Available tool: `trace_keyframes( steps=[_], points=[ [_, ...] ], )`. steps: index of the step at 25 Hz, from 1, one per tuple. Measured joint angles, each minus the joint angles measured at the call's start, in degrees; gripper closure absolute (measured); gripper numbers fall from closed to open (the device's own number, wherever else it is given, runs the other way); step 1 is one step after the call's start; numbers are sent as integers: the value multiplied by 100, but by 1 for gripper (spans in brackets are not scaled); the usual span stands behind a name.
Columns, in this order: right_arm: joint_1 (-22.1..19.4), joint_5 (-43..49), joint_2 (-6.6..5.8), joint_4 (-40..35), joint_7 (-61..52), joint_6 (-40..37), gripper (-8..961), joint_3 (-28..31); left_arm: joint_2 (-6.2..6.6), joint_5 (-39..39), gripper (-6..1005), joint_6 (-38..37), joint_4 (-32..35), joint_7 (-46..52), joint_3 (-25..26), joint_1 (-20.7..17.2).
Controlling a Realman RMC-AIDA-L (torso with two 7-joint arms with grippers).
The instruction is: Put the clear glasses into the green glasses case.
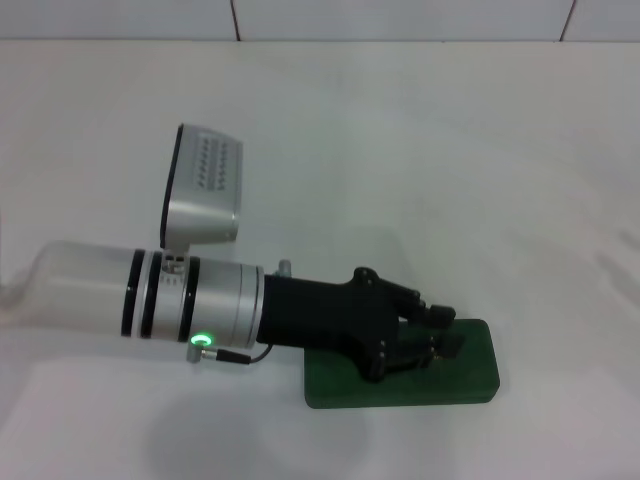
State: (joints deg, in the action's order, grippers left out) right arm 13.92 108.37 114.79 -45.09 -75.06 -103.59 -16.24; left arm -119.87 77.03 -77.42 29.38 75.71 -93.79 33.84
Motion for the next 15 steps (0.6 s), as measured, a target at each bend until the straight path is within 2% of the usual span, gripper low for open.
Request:
trace_keyframes(
  steps=[2,6,9,12,13,14,15],
  points=[
    [11,-1,6,-1,0,-9,424,-174,29,22,783,-28,155,42,11,-10],
    [68,-29,35,-6,99,-43,422,-664,147,74,697,-343,464,-185,192,-109],
    [140,-52,58,25,182,-74,421,-1118,266,83,612,-1036,479,-429,651,-143],
    [235,-56,68,107,210,-80,419,-1548,396,86,517,-1781,447,-291,1330,-165],
    [260,-62,75,128,219,-81,419,-1663,457,111,485,-1949,441,-142,1483,-170],
    [289,-71,84,156,233,-88,418,-1766,457,111,485,-1949,441,-142,1483,-170],
    [311,-88,93,185,248,-107,418,-1840,633,193,485,-2257,439,236,1744,-172]
  ],
)
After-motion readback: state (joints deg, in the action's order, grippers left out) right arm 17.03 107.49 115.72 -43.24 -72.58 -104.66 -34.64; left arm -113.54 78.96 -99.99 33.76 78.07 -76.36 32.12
